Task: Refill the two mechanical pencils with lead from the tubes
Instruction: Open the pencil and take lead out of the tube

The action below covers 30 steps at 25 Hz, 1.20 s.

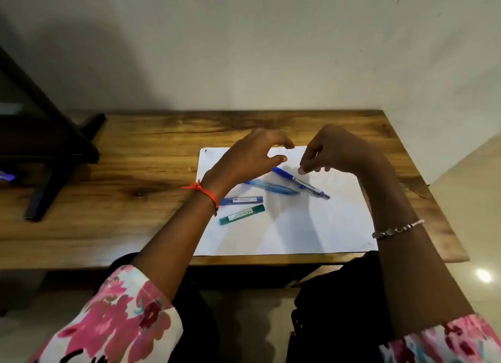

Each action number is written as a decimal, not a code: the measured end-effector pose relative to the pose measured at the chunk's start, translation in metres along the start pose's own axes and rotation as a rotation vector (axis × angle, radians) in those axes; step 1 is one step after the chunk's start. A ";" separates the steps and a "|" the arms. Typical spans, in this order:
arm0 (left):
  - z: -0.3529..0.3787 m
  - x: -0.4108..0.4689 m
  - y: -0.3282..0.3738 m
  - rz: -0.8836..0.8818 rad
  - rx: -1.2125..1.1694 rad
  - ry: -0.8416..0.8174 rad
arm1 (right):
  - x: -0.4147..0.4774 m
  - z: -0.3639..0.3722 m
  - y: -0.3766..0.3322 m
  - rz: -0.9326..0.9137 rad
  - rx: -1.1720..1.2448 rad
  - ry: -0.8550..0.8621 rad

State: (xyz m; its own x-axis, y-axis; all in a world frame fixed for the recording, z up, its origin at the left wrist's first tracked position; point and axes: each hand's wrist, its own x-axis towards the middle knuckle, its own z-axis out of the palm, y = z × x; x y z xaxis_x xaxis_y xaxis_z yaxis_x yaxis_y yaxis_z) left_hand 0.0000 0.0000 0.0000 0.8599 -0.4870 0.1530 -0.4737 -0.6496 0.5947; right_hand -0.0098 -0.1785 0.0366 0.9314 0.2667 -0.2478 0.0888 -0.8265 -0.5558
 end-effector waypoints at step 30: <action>-0.025 -0.003 0.014 -0.307 -0.617 0.141 | 0.013 0.019 -0.019 -0.043 1.127 0.488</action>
State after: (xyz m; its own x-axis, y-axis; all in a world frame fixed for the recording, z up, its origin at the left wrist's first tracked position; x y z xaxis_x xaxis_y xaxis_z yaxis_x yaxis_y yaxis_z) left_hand -0.0042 0.0072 0.0274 0.9737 -0.2273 -0.0170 -0.0475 -0.2752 0.9602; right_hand -0.0061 -0.1496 0.0286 0.9912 -0.1304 -0.0234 -0.0059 0.1331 -0.9911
